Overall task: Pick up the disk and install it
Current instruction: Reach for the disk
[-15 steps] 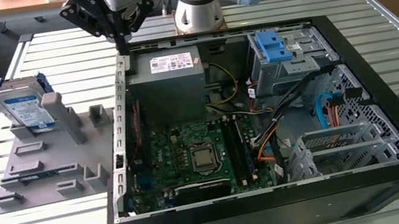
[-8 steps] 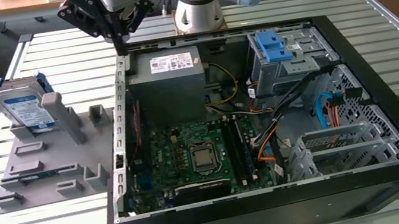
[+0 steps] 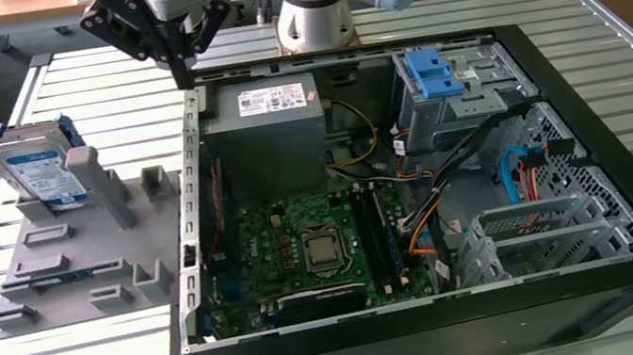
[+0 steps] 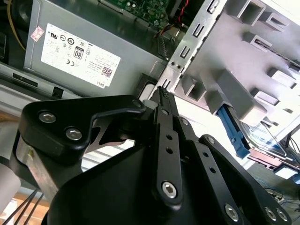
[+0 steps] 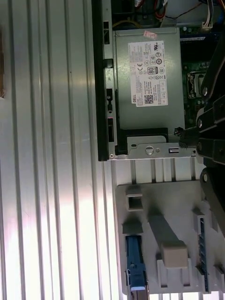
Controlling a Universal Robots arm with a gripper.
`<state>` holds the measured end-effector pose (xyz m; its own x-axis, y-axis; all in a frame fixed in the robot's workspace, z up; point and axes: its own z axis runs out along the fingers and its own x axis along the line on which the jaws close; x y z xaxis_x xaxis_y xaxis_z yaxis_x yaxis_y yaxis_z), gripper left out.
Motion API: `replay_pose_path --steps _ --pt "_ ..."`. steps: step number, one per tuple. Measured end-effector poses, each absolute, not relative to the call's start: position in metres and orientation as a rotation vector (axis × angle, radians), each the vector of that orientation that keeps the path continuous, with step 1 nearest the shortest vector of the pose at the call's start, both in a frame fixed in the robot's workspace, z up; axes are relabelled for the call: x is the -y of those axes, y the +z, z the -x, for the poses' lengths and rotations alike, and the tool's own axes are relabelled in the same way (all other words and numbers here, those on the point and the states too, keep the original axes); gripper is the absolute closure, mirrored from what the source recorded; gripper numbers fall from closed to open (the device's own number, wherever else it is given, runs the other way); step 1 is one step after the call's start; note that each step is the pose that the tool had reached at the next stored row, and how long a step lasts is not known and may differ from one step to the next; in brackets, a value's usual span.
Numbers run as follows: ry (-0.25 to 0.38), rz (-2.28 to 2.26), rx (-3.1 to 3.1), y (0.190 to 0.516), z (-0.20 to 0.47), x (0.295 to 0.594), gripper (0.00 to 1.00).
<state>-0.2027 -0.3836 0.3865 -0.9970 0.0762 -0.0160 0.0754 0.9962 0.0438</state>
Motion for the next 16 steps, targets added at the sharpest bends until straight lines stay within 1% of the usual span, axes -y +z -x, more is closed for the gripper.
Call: replay_pose_path --steps 16 --pt "0.067 -0.119 -3.124 0.386 0.22 0.383 0.89"
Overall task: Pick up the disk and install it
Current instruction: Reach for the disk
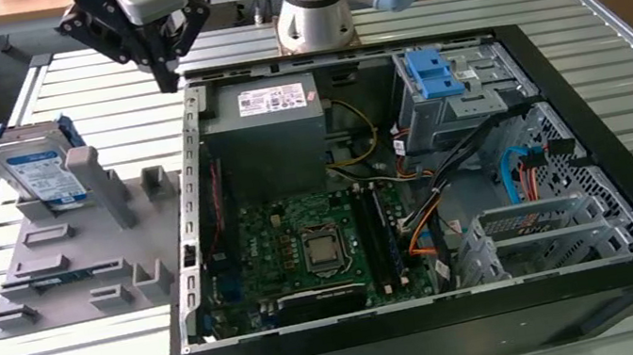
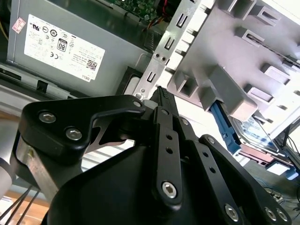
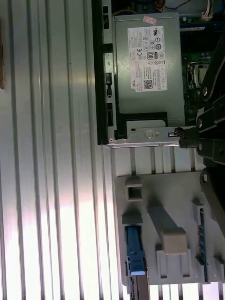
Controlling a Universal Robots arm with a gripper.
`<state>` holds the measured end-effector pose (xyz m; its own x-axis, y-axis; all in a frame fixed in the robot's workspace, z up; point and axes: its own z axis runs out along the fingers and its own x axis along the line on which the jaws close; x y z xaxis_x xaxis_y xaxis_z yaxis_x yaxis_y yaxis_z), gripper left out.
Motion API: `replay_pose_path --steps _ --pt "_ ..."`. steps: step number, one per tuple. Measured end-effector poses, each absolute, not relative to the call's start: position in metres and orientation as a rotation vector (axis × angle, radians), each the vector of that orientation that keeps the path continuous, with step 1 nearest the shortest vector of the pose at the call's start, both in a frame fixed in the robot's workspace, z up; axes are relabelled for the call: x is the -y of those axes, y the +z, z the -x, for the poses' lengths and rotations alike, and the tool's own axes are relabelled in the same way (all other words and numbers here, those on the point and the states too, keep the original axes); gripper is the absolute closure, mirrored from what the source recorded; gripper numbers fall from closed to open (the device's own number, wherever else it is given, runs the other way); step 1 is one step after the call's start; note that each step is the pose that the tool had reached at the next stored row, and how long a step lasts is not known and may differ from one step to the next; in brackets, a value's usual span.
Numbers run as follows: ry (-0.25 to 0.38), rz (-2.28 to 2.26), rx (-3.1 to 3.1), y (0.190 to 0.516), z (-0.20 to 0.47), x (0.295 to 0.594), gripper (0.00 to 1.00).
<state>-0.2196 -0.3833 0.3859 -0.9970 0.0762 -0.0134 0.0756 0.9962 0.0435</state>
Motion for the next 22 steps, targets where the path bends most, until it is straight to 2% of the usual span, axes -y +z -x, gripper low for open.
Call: replay_pose_path --steps 22 --pt "0.067 -0.119 -3.128 0.384 0.245 0.383 0.89"
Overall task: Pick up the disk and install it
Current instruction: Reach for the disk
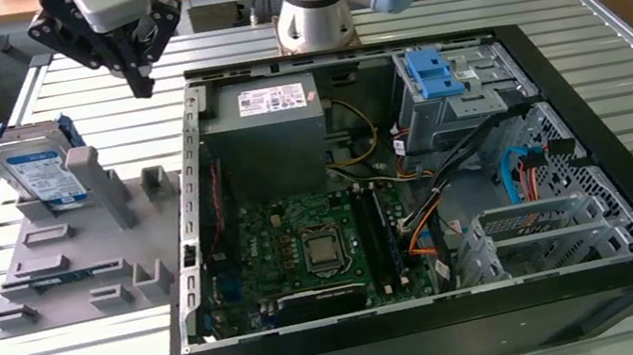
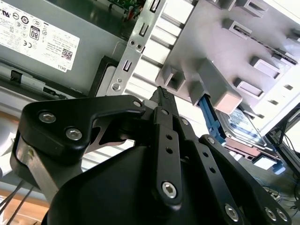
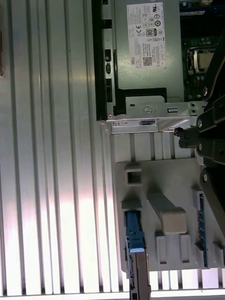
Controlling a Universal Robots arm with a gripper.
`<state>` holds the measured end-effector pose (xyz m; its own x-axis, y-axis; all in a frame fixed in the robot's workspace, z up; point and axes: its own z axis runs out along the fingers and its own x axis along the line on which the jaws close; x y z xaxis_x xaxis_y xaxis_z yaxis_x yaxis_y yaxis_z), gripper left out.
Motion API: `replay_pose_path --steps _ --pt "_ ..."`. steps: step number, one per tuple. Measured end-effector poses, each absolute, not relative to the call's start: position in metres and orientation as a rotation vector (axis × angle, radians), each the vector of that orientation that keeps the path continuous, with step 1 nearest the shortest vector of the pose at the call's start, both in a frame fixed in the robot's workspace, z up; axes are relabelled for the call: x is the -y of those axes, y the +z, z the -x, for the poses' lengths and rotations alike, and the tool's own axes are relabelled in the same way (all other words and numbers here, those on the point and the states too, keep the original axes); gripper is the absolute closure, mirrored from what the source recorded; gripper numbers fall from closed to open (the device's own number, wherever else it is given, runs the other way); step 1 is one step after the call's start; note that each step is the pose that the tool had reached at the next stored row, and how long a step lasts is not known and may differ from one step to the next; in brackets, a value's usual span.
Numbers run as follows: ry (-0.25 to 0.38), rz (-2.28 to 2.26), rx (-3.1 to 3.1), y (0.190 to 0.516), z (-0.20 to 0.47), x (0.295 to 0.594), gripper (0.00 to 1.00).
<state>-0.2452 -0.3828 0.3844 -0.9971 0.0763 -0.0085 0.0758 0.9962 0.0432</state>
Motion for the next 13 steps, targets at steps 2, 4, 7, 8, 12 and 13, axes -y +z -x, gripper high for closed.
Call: replay_pose_path --steps 2,4,7,8,12,13 --pt "0.067 -0.119 -3.129 0.384 0.247 0.383 0.89" --pt "0.067 -0.119 -3.129 0.384 0.25 0.383 0.89" --pt "0.067 -0.119 -3.13 0.384 0.253 0.382 0.89" --pt "0.067 -0.119 -3.13 0.384 0.255 0.382 0.89" --pt "0.067 -0.119 -3.131 0.383 0.263 0.38 0.89" --pt "0.067 -0.119 -3.131 0.382 0.265 0.378 0.89"
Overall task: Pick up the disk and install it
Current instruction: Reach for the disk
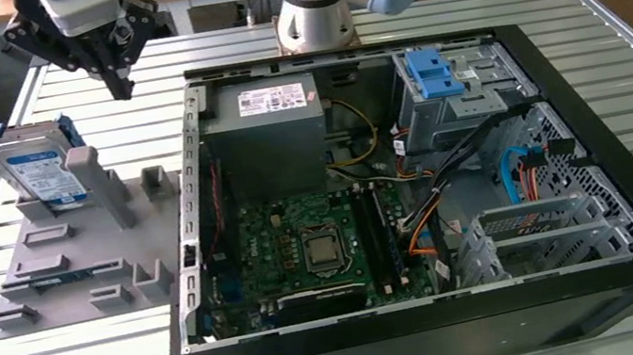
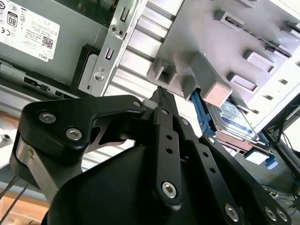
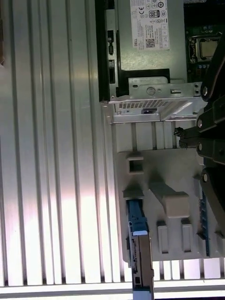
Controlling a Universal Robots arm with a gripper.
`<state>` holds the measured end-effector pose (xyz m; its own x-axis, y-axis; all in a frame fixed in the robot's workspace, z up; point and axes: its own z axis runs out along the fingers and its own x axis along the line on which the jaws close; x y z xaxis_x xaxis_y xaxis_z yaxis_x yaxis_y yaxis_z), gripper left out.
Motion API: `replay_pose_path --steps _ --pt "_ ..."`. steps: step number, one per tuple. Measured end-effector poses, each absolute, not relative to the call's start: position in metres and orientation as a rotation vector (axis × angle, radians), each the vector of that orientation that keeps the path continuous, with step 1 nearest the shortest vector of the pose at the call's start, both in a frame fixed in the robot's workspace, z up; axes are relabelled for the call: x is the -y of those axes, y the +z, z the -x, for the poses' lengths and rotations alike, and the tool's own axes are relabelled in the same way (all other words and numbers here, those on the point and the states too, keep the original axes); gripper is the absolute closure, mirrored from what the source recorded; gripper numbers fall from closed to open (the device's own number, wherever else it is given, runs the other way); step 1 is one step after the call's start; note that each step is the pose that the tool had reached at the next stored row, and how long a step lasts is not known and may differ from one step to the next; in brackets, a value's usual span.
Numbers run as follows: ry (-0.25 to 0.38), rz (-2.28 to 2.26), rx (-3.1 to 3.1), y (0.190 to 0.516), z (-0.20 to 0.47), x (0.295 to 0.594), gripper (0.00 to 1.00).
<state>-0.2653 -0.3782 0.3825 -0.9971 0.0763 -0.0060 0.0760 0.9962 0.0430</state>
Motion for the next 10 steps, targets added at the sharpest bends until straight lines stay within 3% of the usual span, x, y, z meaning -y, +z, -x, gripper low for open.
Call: replay_pose_path --steps 10 --pt "0.067 -0.118 -3.133 0.379 0.298 0.368 0.89"
